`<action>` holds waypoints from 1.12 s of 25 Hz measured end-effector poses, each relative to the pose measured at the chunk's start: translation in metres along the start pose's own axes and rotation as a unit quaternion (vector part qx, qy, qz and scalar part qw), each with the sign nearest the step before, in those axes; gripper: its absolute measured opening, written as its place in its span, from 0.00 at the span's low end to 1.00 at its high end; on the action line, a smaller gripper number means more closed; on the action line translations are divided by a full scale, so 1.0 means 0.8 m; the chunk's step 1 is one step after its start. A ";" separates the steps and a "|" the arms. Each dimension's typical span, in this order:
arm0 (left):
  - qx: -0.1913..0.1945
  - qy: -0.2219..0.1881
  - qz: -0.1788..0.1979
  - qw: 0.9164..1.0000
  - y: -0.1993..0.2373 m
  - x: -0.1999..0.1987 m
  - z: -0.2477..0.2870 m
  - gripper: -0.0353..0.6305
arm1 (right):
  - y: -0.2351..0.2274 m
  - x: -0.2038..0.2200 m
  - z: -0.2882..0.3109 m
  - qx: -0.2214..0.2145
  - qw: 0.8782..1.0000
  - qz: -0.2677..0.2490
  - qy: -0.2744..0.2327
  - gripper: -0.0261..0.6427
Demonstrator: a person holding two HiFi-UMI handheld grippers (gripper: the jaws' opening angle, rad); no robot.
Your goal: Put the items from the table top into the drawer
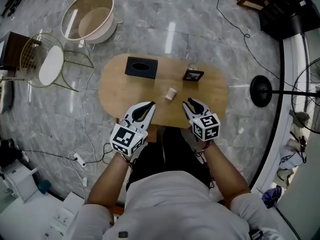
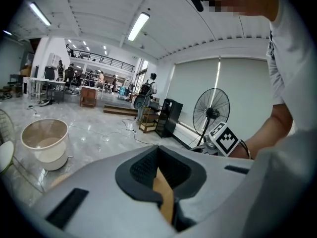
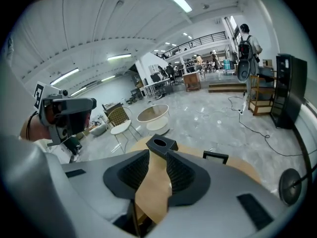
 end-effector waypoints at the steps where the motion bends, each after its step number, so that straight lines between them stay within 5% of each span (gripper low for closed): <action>1: -0.003 0.003 -0.003 1.000 0.006 0.010 0.005 0.07 | -0.006 0.011 0.010 -0.002 1.000 0.005 0.006 0.23; 28: -0.054 0.080 -0.073 0.993 0.133 0.280 0.099 0.07 | -0.116 0.278 0.223 0.049 0.977 0.149 0.145 0.42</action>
Point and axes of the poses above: the fingertips, and each gripper's own axes: z forward along the fingers, y to its left, x out of its underside, the point moved 8 cm from there along -z, backward along the fingers, and after that the axes turned 14 degrees about -y, right-handed, at the moved point
